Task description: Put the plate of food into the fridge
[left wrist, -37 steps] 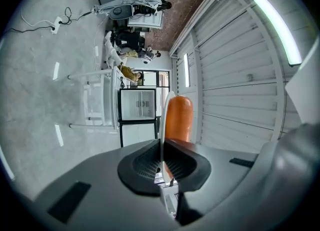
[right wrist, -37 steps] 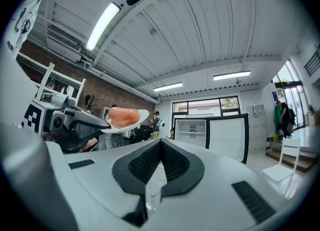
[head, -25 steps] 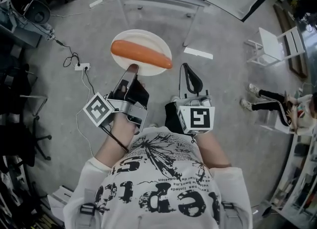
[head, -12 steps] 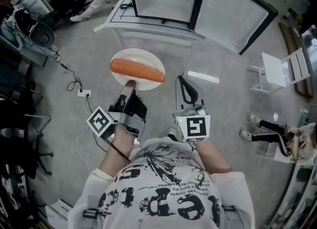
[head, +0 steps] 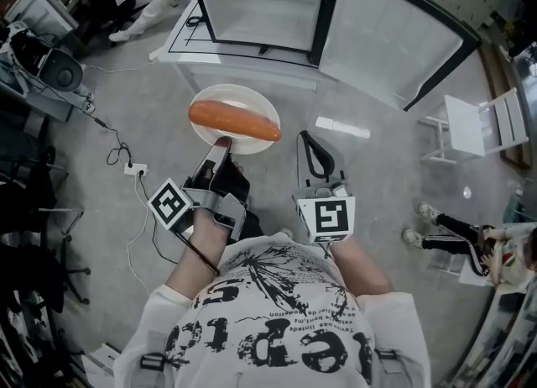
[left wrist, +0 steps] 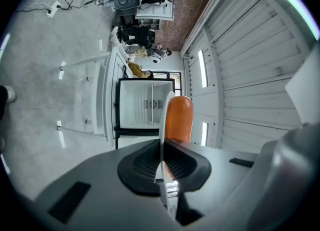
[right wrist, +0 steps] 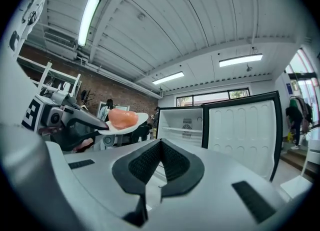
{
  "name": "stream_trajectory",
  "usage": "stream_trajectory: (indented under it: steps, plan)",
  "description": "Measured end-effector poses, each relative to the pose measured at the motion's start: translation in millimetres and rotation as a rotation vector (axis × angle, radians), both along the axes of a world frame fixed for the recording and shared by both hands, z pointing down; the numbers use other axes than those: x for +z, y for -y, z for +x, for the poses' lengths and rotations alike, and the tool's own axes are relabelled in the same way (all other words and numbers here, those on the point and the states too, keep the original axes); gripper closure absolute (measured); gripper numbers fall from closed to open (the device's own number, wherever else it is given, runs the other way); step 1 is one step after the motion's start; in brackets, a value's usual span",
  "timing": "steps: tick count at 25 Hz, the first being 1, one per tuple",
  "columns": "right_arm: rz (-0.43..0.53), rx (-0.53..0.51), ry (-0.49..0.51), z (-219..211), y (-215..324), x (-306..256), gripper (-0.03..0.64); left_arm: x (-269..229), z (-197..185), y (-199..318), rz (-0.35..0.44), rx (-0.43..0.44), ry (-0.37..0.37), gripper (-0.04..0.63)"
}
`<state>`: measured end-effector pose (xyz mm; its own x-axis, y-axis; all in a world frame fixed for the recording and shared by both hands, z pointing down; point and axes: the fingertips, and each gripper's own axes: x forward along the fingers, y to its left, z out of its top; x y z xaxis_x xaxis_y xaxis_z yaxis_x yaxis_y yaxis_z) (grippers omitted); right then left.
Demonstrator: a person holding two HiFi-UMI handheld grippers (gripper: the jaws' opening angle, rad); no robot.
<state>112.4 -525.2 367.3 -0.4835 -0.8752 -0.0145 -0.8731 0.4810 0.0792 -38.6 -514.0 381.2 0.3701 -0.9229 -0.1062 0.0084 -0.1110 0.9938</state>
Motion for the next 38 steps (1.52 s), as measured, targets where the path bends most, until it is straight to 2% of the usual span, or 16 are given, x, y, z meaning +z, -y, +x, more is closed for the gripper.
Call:
stream_trajectory:
  steps: [6,13,19,24,28,31,38]
  plan:
    - [0.005,0.083,-0.015,-1,60,7,0.617,3,-3,76,0.014,0.078,-0.046,0.574]
    - [0.041,0.202,-0.021,-32,146,-9,0.617,-10,-30,180,0.034,0.196,-0.048,0.574]
    - [0.06,0.261,-0.017,-70,210,-27,0.617,-21,-63,245,0.039,0.271,-0.051,0.574]
    - [0.021,0.295,0.011,-87,236,-18,0.617,-18,-80,271,0.035,0.318,-0.055,0.574]
    - [-0.028,0.302,0.08,-95,247,-6,0.617,-10,-86,281,0.014,0.338,-0.073,0.574]
    - [-0.044,0.313,0.065,-102,262,-2,0.617,-9,-89,295,-0.002,0.35,-0.091,0.574]
    - [-0.075,0.331,0.037,-88,297,2,0.617,-4,-76,334,-0.039,0.361,-0.119,0.574]
